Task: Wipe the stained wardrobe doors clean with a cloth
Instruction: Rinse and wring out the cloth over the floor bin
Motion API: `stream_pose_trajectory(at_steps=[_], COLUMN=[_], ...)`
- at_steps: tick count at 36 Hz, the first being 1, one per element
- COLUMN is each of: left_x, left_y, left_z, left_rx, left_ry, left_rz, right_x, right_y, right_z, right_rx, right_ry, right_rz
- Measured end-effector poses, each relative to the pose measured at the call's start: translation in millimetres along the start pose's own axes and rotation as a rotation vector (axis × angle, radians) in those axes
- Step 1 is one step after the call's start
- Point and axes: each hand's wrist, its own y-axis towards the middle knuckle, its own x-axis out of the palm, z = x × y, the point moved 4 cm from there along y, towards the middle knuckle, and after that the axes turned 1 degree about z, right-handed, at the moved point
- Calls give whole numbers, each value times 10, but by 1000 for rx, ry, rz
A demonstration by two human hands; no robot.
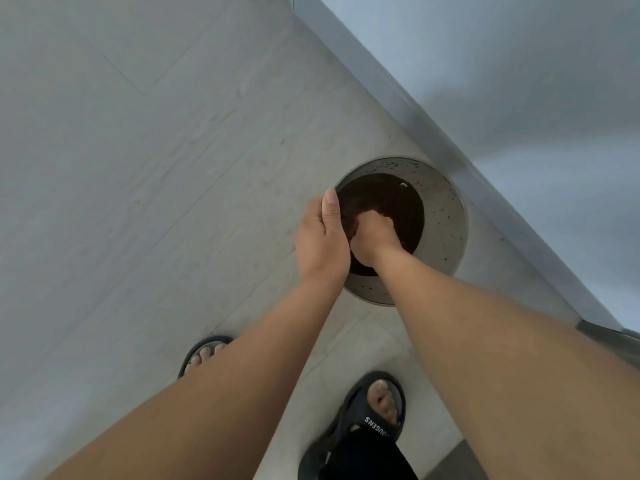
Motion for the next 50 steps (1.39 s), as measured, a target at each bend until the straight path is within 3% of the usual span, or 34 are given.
stream_pose_trajectory(at_steps=[4,7,10,14,16,20,25,28,30,34,36,39,41,43,46,50], left_x=[-28,-33,-51,-90,-153,-383,-569,-665,-587,-237,-130,-42,-5,36,82,98], left_y=[3,1,3,-5,-46,-241,-483,-494,-497,-686,-747,-702,-654,-644,-695,-730], left_z=[27,45,27,51,101,286,488,793,867,712,653,545,435,385,353,436], left_rx=[-17,-45,-80,-211,-281,-145,-192,-64,-201,-815,-928,-881,-820,-738,-625,-503], left_ry=[-7,-10,-26,-23,19,139,96,194,76,-357,-596,-641,-590,-523,-414,-246], left_rz=[-44,-77,-123,-185,-132,69,83,116,-28,-561,-685,-552,-367,-289,-242,-258], right_x=[-131,-58,-120,-200,-378,-746,-1153,-1310,-1330,-1258,-1203,-1107,-1056,-1053,-1123,-1060], right_y=[-13,-36,-49,-133,-236,-642,-1253,-1507,-1593,-1578,-1514,-1349,-1222,-1175,-1263,-1382], right_z=[16,60,94,58,87,146,210,201,164,80,76,118,234,327,229,40], right_rx=[-10,35,80,119,165,250,351,332,298,268,321,389,458,490,369,168], right_ry=[30,22,118,227,412,876,1649,1852,1905,1931,1877,1687,1474,1211,970,901], right_rz=[86,-70,32,-143,-92,-51,-284,-366,-409,-467,-442,-337,-126,57,160,147])
